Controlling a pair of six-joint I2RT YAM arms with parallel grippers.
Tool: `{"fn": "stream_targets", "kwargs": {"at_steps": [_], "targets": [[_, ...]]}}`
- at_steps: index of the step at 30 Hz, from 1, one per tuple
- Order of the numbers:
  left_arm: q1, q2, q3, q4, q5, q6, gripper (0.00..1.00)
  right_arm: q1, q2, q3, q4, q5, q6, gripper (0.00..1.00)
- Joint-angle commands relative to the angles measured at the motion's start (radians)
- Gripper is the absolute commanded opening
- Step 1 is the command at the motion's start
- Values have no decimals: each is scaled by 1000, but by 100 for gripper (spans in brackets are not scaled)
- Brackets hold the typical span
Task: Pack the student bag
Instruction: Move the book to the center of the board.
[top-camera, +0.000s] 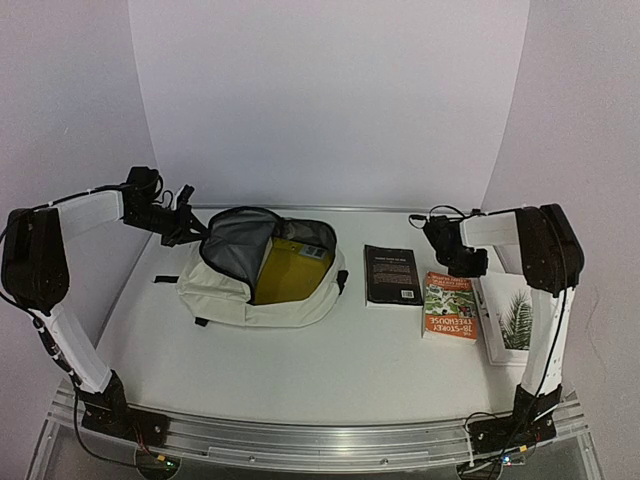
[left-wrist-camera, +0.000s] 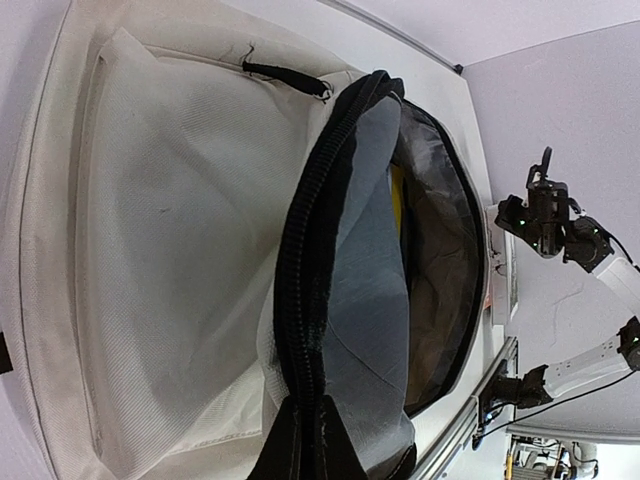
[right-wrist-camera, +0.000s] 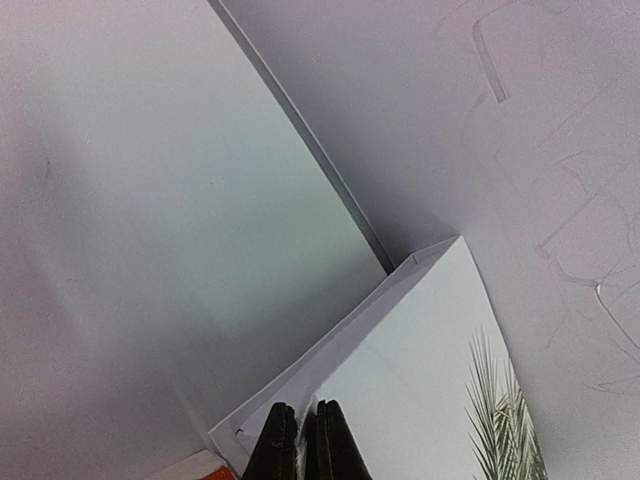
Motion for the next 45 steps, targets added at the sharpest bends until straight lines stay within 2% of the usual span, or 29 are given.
{"fn": "stream_targets", "kwargs": {"at_steps": [1,8,14,25,28,30,31,33,34,35,37,39,43,45], "targets": [[0,-17,-8,24,41,2,0,-24,-152,68,-126,104,-4,0],[0,-19,-8,23,43,1,0,-5,-246,136,-185,-60,-58,0],[0,-12,-6,24,48,-2,0,120,-253,168,-203,-108,-7,0],[-1,-18,-9,22,53,-3,0,354,16,432,-225,-142,91,0],[-1,-18,-9,22,52,-2,0,376,84,505,-231,-199,111,0],[-1,-18,-9,20,48,-1,0,382,104,548,-217,-280,109,4],[-1,-17,-8,19,46,0,0,384,103,559,-201,-325,101,19],[-1,-15,-8,17,43,1,0,387,87,567,-162,-395,84,61],[-1,-15,-9,17,41,2,0,386,74,569,-148,-414,75,74],[-1,-16,-9,16,38,3,0,386,57,570,-141,-427,64,81],[0,-15,-9,17,36,5,0,385,12,569,-131,-439,27,92],[-1,-13,-9,17,37,4,0,382,-39,549,-118,-457,-23,98],[0,-8,-8,16,43,4,0,338,-160,426,-68,-542,-109,98],[-1,-9,-8,17,45,4,0,270,-229,338,-32,-636,-131,98]]}}
